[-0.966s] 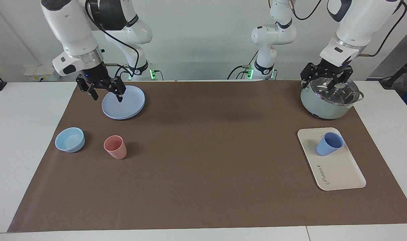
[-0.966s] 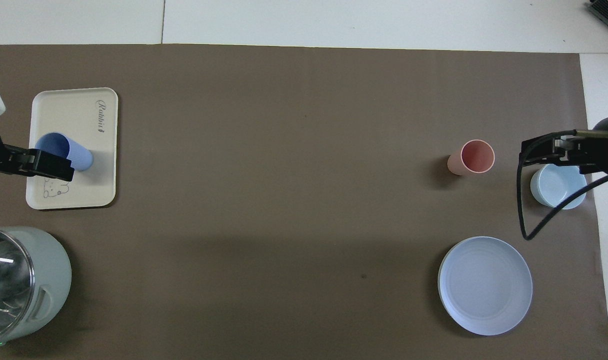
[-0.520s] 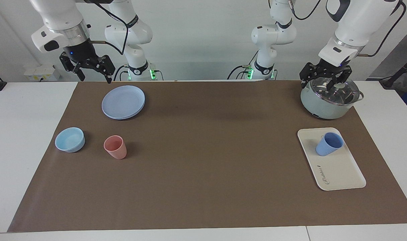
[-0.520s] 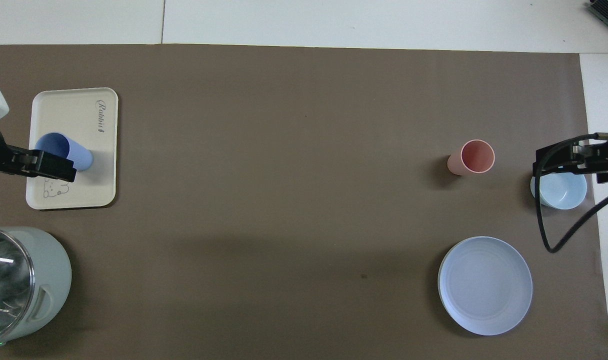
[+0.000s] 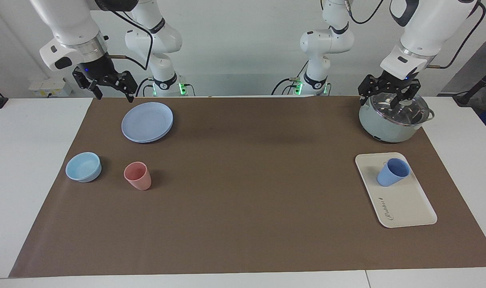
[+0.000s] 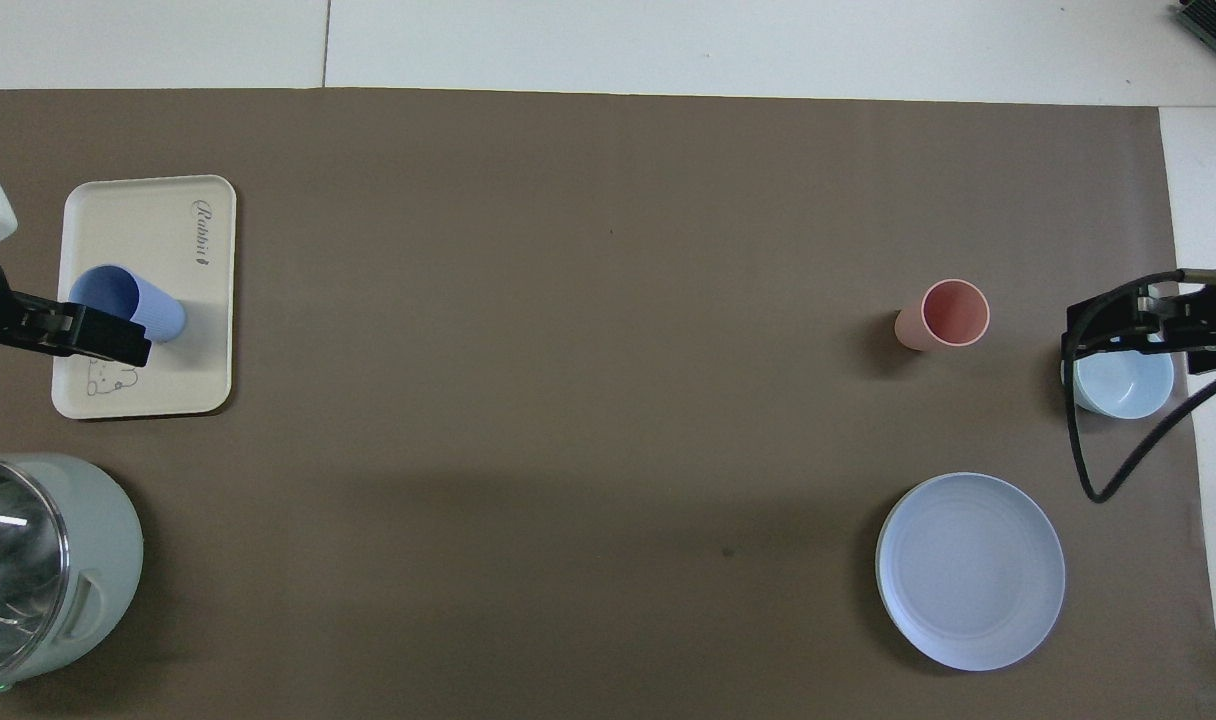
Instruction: Place cup on tray
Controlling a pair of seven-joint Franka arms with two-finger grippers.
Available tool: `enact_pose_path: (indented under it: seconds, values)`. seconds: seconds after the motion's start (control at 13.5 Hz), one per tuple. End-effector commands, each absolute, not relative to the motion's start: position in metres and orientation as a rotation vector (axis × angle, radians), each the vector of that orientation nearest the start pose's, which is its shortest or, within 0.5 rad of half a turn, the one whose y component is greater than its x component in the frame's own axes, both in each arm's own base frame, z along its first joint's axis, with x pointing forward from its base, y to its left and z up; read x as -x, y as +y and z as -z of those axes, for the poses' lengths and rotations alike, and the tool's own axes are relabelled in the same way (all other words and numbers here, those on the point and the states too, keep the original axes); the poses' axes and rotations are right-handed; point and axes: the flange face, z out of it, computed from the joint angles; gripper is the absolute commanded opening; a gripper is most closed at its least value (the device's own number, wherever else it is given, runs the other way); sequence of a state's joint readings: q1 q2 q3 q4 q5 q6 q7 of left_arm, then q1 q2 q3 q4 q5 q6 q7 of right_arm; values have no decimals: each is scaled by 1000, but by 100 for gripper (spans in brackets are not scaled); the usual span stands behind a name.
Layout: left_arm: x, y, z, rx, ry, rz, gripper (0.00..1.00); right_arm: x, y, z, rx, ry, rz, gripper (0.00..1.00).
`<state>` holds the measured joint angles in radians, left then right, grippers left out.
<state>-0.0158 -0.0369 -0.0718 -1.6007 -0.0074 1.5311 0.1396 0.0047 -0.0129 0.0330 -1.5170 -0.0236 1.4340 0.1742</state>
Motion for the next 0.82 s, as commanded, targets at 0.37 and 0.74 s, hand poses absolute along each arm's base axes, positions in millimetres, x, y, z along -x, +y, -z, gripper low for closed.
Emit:
enact_pose_path:
  seconds: [0.37,0.74]
  values:
    - [-527,-46,-626,3126,368,-41,100,-536,8,-639,3133,214,-37,100]
    - [-526,-50,-627,3137,241,-41,100,-534,10,-637,3130,214,-46,100]
